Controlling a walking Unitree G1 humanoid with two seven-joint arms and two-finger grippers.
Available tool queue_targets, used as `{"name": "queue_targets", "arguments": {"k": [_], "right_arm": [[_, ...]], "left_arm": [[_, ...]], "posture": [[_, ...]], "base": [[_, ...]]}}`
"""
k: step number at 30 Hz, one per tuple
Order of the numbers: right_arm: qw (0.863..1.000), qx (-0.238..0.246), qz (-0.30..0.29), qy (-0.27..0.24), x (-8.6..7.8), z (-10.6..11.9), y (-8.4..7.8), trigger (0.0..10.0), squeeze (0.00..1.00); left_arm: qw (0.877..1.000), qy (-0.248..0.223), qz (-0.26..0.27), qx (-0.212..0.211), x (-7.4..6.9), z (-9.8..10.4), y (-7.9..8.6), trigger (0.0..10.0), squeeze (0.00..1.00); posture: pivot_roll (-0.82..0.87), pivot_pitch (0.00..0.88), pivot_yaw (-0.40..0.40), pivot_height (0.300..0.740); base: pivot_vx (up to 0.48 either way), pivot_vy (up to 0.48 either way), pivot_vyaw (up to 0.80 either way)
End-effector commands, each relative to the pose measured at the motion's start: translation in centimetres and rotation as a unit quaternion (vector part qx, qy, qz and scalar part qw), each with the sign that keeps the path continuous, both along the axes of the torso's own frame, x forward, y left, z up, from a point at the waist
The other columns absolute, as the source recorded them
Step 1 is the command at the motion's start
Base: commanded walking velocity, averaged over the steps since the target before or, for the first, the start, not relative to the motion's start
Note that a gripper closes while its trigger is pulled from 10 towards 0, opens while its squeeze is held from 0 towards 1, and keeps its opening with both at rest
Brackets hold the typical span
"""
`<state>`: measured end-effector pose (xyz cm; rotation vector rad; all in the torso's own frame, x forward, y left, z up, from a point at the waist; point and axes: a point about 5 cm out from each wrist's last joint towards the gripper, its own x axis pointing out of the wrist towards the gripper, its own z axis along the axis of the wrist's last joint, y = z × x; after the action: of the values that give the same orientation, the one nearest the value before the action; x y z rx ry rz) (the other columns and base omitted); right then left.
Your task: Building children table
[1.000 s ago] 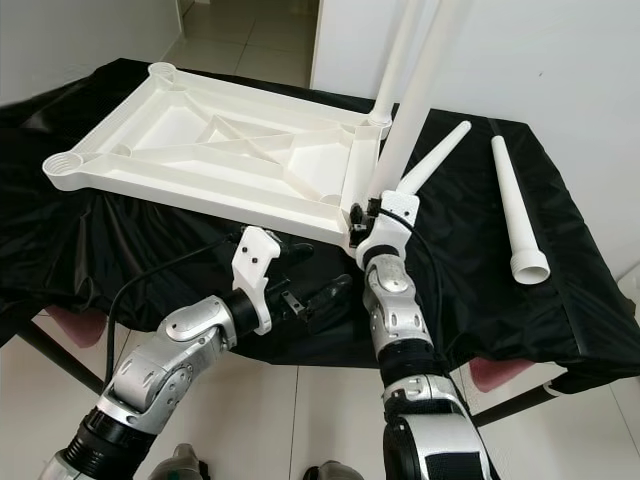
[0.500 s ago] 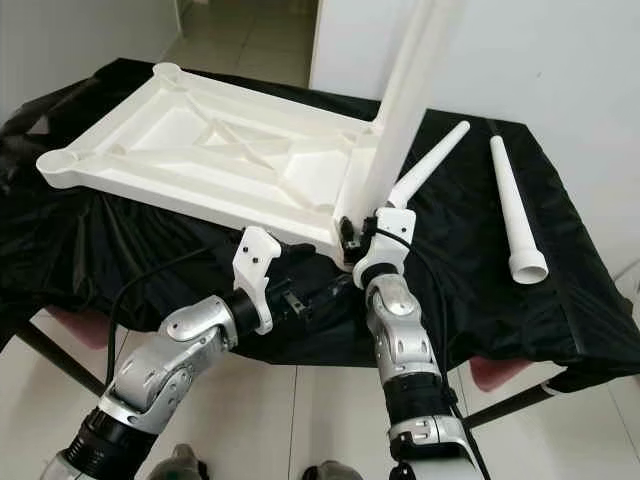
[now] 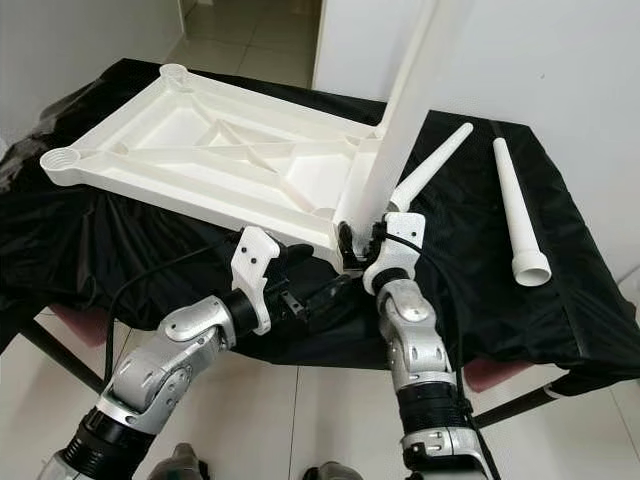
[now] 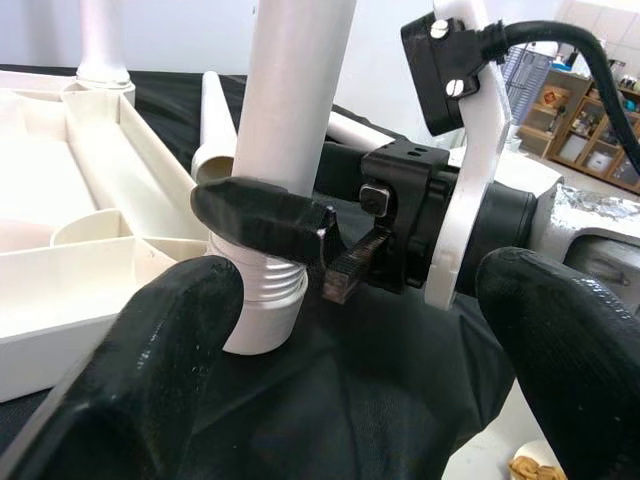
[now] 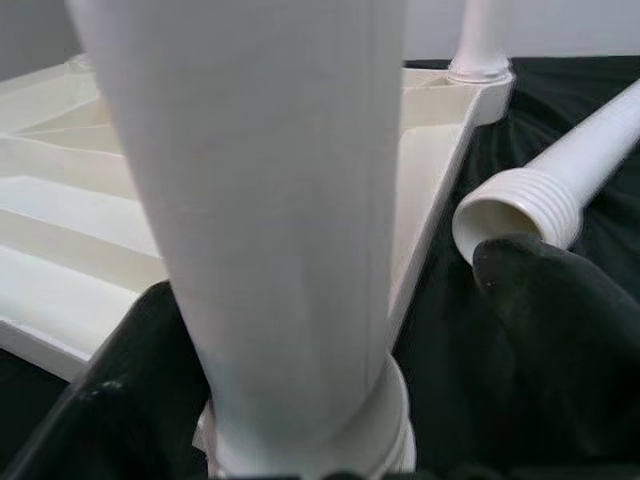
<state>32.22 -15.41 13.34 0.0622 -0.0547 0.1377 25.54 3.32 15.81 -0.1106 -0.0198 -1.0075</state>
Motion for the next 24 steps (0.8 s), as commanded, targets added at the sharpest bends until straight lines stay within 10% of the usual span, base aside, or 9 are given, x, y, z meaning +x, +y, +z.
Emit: {"name": "queue_targets", "arguments": {"k": [1, 2, 3, 4, 5, 24], "right_arm": [[1.0, 0.011, -0.002, -0.016, 0.3, 0.7, -1.3, 10.0, 1.0], [1.0, 0.011, -0.002, -0.016, 0.3, 0.7, -1.3, 10.0, 1.0], [0.999, 0.023, 0.014, -0.018, 0.3, 0.9, -1.5, 10.0, 0.29], [0.999, 0.023, 0.014, -0.018, 0.3, 0.9, -1.5, 10.0, 0.29], [0.999, 0.026, 0.041, -0.025, 0.4, 1.3, -1.5, 10.0, 0.0], [0.974, -0.03, 0.226, -0.017, 1.9, 1.4, -2.5, 10.0, 0.0]], "left_arm": [[1.0, -0.001, -0.018, 0.003, -0.3, -0.2, 0.0, 10.0, 0.0], [1.0, -0.001, -0.018, 0.003, -0.3, -0.2, 0.0, 10.0, 0.0], [1.0, -0.001, -0.018, 0.005, -0.3, -0.2, 0.0, 10.0, 0.0], [1.0, -0.001, -0.018, 0.005, -0.3, -0.2, 0.0, 10.0, 0.0], [1.0, -0.001, -0.017, 0.006, -0.3, -0.2, 0.1, 10.0, 0.0], [1.0, -0.005, -0.016, 0.008, -0.1, 0.0, 0.3, 10.0, 0.0]], "posture": [[0.06, 0.022, -0.093, 0.74], [0.06, 0.022, -0.093, 0.74], [0.06, 0.022, -0.093, 0.74], [0.06, 0.022, -0.093, 0.74], [0.06, 0.027, -0.093, 0.74], [0.07, 0.03, -0.088, 0.74]], "base": [[0.0, 0.0, 0.0], [0.0, 0.0, 0.0], [0.0, 0.0, 0.0], [0.0, 0.0, 0.0], [0.0, 0.0, 0.0], [0.0, 0.0, 0.0]]}}
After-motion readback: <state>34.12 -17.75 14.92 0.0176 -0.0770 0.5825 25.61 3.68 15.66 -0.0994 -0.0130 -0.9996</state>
